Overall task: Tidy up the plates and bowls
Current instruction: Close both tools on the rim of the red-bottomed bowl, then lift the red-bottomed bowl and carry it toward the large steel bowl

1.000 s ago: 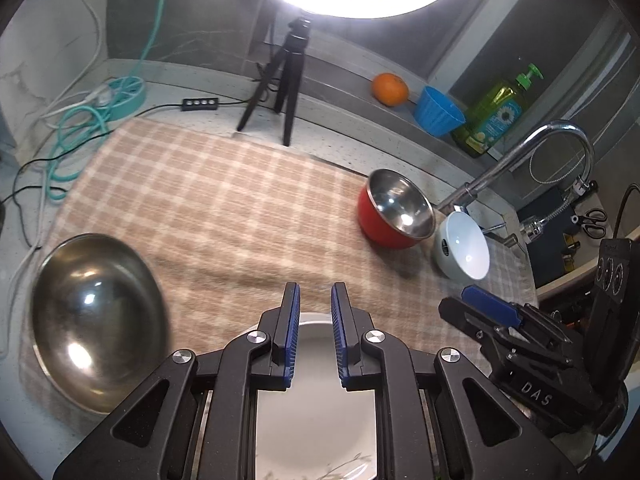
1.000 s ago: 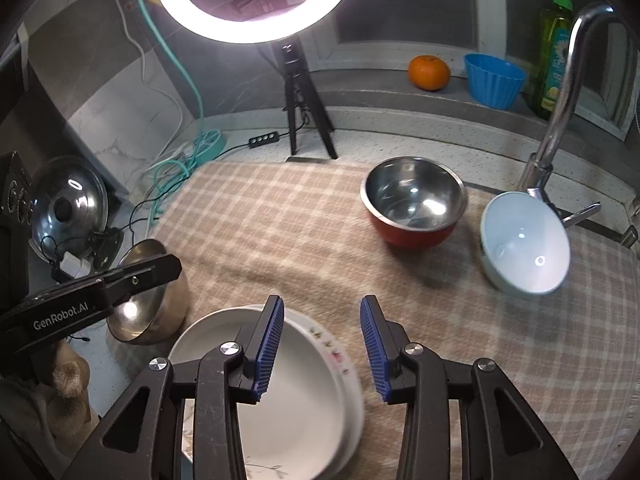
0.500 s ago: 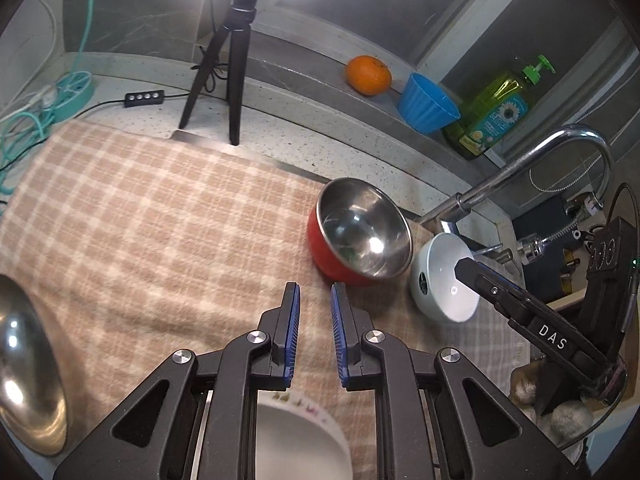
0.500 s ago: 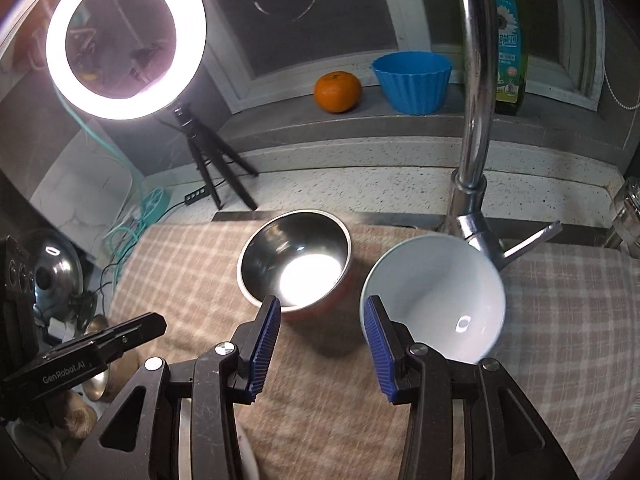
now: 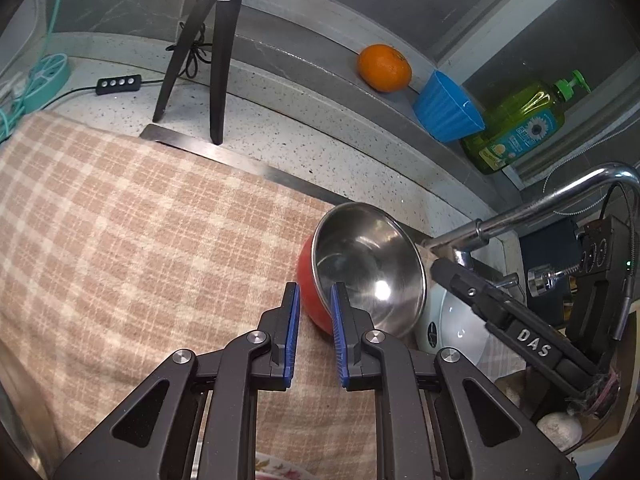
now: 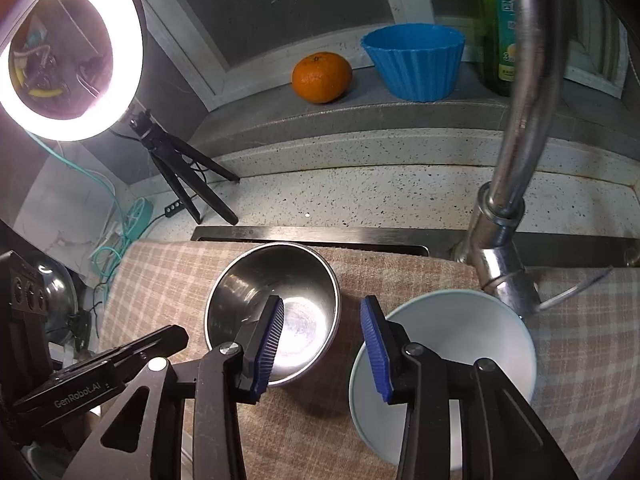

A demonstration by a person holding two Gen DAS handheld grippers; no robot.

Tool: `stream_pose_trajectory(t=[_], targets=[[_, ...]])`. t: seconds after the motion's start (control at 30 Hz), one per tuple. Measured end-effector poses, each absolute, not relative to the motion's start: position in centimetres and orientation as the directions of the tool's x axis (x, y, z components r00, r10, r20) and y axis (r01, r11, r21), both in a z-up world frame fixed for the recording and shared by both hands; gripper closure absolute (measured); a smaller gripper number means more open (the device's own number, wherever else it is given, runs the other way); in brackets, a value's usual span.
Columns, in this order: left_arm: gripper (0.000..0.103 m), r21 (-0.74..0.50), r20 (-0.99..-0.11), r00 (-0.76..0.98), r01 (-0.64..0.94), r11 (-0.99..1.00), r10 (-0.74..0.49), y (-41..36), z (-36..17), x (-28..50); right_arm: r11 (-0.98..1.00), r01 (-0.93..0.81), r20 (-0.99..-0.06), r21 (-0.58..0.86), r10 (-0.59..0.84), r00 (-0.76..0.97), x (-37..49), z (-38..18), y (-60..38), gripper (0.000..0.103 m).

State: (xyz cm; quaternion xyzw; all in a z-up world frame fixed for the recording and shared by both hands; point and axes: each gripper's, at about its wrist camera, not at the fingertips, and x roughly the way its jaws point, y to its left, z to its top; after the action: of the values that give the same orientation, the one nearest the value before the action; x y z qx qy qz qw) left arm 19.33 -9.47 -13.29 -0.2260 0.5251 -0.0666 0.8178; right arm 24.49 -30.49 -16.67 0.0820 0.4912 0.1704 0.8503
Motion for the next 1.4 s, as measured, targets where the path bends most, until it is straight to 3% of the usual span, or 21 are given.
stream_pose_trajectory(t=[0.67, 0.77, 0.97, 1.4], targets=[[0.089, -0.415, -0.851, 0.393, -0.099, 0.905, -0.347, -10.1, -15.2, 21.6, 0.952, -0.225, -0.872, 0.21, 0.286, 0.398, 27.4, -19.2, -28.5, 0.085], [0.096, -0.407, -0.856, 0.389, -0.102, 0.908, -0.34, -10.1, -15.4, 21.6, 0.951, -0.228, -0.877, 0.209, 0.285, 0.387, 27.4, -19.4, -28.5, 0.089], [0.096, -0.397, -0.857, 0.394, -0.092, 0.913, -0.333, -10.5, -15.3, 21.6, 0.948, -0.233, -0.883, 0.217, 0.293, 0.367, 27.4, -19.8, -28.1, 0.095], [0.097, -0.411, -0.845, 0.412, -0.095, 0.907, -0.34, -9.6, -13.9, 20.5, 0.949, -0.221, -0.875, 0.226, 0.297, 0.381, 26.2, -18.7, -27.8, 0.097]])
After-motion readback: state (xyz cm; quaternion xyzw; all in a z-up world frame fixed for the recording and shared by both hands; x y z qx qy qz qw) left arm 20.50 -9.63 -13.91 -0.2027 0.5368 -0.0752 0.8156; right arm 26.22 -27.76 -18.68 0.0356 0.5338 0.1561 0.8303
